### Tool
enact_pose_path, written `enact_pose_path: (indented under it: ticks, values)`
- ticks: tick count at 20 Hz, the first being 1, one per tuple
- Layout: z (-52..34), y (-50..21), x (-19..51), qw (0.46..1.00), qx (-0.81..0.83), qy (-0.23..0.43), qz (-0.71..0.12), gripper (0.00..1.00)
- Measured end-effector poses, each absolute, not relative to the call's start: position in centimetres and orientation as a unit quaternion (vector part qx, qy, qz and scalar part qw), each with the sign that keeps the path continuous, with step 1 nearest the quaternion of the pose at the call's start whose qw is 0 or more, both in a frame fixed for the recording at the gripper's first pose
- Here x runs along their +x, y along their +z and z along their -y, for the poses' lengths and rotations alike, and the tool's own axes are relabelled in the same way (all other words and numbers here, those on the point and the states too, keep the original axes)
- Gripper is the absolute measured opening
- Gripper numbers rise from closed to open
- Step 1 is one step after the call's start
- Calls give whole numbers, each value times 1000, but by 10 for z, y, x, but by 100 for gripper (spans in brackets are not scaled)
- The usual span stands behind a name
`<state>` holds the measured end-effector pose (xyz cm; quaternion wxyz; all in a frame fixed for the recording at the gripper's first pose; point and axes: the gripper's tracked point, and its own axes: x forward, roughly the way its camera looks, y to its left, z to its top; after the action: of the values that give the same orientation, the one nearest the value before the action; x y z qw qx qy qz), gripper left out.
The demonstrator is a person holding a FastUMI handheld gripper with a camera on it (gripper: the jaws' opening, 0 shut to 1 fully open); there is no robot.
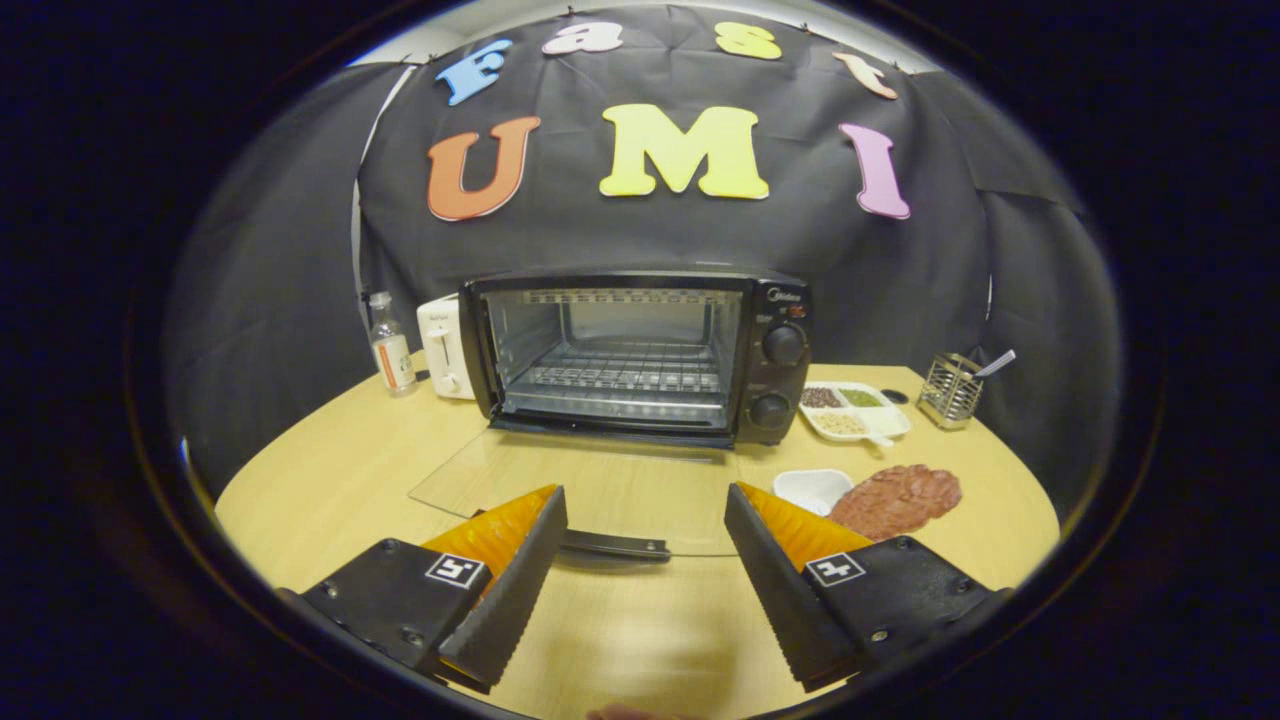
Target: Open the toaster oven, put the food inside, and close the toaster oven door.
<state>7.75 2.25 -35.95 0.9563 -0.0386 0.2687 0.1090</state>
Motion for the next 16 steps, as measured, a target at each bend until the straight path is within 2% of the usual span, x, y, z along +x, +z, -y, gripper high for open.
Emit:
enact_pose_path:
  ticks: [8,11,16]
  values:
    - [81,-313,93,963,-48,76,-254,100]
    - [122,-312,101,959,-22,64,-275,100]
    - [156,-335,115,930,30,96,-352,98]
